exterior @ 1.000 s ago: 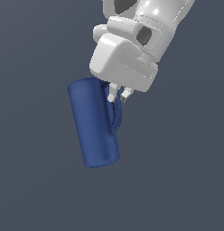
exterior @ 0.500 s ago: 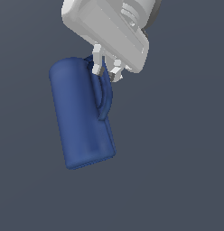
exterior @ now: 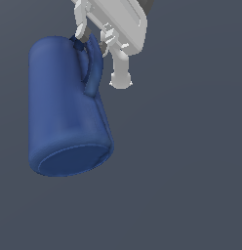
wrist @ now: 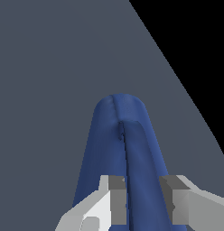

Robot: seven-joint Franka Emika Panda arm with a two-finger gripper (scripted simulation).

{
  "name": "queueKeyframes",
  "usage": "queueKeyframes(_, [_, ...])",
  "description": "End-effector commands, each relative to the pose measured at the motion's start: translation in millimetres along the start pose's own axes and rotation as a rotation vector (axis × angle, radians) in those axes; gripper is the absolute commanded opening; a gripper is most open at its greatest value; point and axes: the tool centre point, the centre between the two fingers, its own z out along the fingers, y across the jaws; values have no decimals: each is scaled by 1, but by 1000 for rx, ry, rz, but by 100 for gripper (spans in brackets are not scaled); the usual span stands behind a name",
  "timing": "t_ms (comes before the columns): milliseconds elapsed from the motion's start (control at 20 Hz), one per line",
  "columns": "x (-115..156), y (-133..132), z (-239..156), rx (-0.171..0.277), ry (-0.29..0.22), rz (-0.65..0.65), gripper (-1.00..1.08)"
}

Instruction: Pick up the object and move it to a goal position.

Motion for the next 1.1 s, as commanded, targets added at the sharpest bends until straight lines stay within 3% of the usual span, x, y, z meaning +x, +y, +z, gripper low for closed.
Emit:
queueKeyframes(0, [-2,14,-11,-25,47,17,-100])
queueKeyframes(500, [-11,44,-32,-77,155,58,-100])
queueKeyframes(1050, [-13,48,-35,-83,173,64,-100])
